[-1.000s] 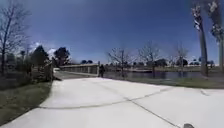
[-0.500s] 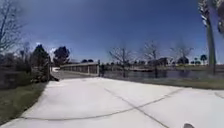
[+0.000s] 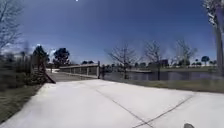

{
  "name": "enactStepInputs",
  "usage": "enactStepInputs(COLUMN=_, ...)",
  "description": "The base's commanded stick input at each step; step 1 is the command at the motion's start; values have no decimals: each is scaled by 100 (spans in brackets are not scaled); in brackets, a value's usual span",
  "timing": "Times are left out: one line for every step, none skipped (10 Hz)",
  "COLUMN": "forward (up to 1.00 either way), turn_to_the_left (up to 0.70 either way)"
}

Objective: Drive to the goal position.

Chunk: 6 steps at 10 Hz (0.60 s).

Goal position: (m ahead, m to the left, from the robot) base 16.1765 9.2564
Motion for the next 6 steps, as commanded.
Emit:
enactStepInputs(forward=70, turn_to_the_left=35)
enactStepInputs(forward=70, turn_to_the_left=8)
enactStepInputs(forward=70, turn_to_the_left=0)
enactStepInputs(forward=70, turn_to_the_left=0)
enactStepInputs(forward=70, turn_to_the_left=0)
enactStepInputs(forward=70, turn_to_the_left=0)
